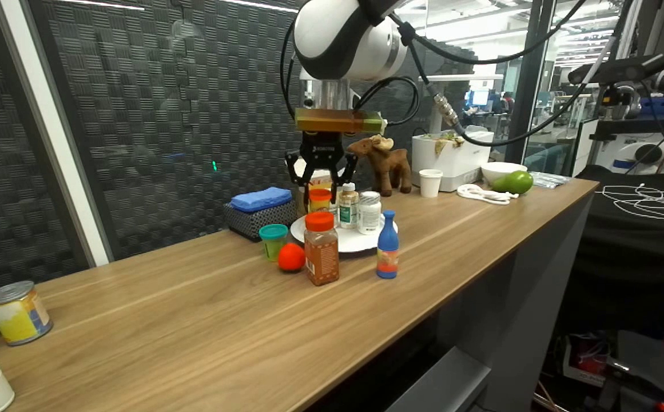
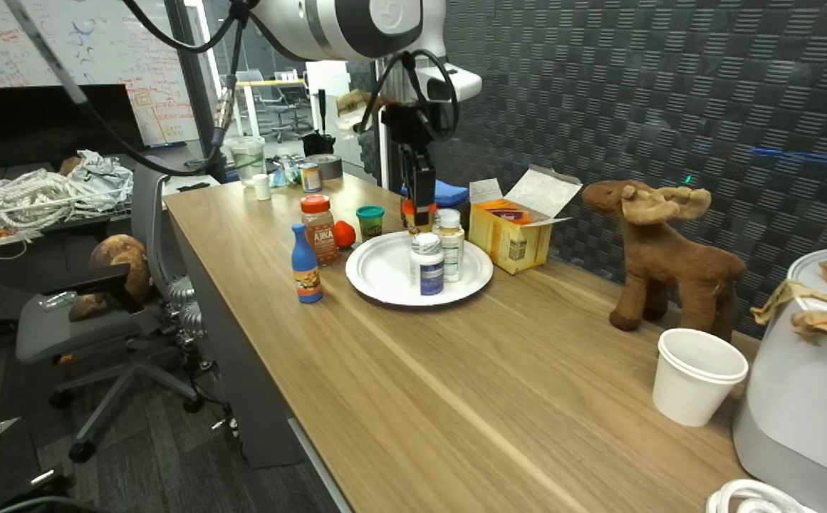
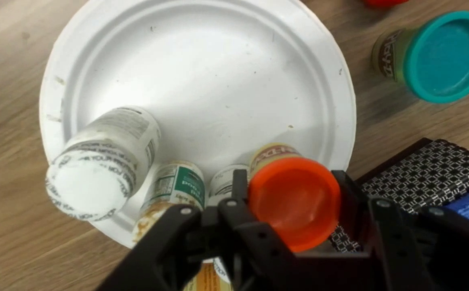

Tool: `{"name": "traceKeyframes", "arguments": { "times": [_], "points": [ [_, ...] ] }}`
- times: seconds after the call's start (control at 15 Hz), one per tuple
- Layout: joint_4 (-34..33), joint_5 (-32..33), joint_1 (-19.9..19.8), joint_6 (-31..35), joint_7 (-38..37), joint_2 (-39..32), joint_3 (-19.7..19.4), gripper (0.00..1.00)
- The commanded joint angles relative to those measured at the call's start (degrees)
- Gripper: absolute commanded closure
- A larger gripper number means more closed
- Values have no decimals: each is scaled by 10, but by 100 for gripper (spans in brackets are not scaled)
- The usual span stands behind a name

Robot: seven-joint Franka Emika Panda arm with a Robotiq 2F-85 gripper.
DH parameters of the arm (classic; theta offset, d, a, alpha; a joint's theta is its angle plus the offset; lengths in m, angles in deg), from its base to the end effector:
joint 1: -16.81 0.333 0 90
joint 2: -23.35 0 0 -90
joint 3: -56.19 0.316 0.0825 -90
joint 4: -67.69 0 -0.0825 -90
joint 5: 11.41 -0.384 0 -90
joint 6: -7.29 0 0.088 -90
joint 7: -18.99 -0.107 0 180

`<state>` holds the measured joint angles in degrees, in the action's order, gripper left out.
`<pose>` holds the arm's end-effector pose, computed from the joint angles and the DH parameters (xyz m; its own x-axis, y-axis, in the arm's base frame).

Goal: Put all the items surrounding the plate on to the plate.

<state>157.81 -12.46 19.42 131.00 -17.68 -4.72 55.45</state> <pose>0.6964 0.0247 0.3663 0.8134 -0.5774 0.0711 -0.5738 -0.8164 -0.0655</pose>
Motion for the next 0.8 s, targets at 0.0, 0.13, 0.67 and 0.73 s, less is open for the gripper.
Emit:
{"name": "traceKeyframes", "arguments": {
  "times": [0.0, 0.13, 0.67, 0.73],
  "points": [
    [-42, -35, -4, -33, 31, -22, -2, 72],
    [-51, -43, -4, -43, 37, -28, -2, 72],
    [-72, -52, 0, -74, 51, -54, -4, 72],
    [-75, -51, 0, -78, 53, -57, -4, 72]
  ]
}}
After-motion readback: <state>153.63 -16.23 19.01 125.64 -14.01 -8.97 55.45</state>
